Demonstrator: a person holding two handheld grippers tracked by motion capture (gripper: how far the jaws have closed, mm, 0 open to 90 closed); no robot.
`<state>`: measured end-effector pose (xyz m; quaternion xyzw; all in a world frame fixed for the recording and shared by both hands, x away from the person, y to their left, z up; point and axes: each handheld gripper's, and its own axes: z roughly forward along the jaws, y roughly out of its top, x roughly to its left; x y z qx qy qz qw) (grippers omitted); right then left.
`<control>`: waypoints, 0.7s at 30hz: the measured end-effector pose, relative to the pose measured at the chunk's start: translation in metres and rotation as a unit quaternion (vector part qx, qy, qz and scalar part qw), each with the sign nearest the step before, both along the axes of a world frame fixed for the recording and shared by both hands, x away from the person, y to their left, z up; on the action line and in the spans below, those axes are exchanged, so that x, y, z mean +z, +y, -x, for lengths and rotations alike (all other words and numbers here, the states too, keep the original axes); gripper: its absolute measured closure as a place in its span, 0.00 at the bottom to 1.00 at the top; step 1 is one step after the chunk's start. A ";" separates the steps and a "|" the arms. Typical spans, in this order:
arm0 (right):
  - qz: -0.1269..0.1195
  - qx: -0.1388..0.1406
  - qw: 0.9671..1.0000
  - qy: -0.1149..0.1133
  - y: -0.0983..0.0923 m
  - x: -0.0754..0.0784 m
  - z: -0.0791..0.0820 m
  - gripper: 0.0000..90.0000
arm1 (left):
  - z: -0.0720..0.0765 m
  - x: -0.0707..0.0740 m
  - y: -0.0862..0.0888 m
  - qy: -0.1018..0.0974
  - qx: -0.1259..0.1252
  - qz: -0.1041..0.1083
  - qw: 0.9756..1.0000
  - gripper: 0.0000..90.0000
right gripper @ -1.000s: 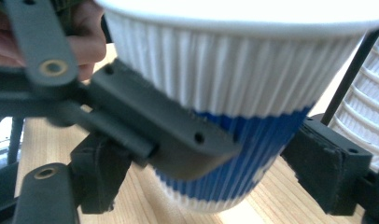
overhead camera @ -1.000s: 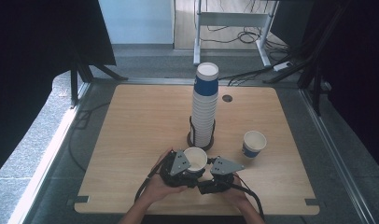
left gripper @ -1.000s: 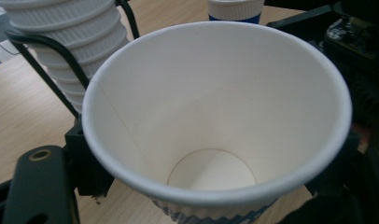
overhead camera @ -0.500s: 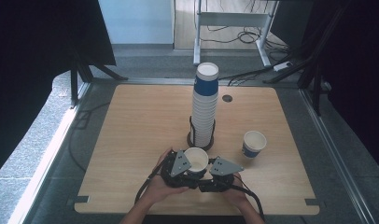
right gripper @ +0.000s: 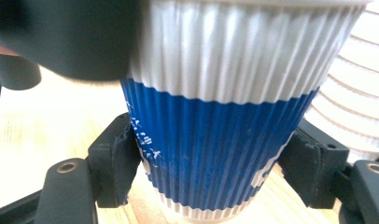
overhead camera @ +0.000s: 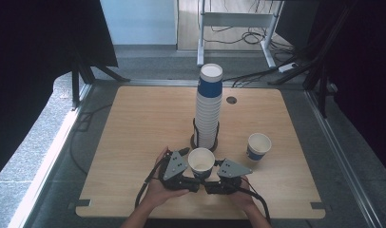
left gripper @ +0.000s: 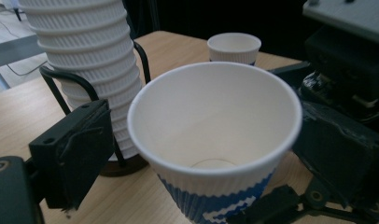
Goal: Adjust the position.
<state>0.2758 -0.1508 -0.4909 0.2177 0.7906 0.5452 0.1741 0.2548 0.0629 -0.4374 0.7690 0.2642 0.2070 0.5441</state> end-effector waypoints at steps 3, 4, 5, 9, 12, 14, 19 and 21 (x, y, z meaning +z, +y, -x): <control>-0.002 -0.011 1.000 0.001 -0.005 0.000 -0.002 0.30 | 0.001 0.003 0.004 0.000 0.002 0.014 1.000 0.08; -0.004 -0.015 1.000 0.002 -0.006 0.000 -0.002 0.30 | 0.001 0.004 0.007 0.001 0.003 0.020 1.000 0.08; -0.007 -0.019 1.000 0.002 -0.008 0.000 -0.003 0.30 | 0.001 0.005 0.009 0.003 0.004 0.024 1.000 0.08; -0.012 -0.032 0.999 0.000 -0.014 0.002 -0.004 0.30 | -0.002 0.005 0.016 0.004 0.013 0.030 0.999 0.08; -0.016 -0.039 0.999 -0.002 -0.018 0.003 -0.005 0.30 | -0.004 0.005 0.021 0.009 0.020 0.035 0.999 0.08; -0.018 -0.042 0.999 -0.003 -0.019 0.004 -0.005 0.30 | -0.006 0.004 0.025 0.012 0.027 0.038 0.999 0.08; -0.021 -0.048 0.999 -0.005 -0.023 0.004 -0.005 0.30 | -0.011 0.001 0.033 0.023 0.049 0.037 0.998 0.08; -0.022 -0.050 0.998 -0.006 -0.024 0.005 -0.004 0.30 | -0.013 -0.001 0.035 0.027 0.060 0.030 0.997 0.09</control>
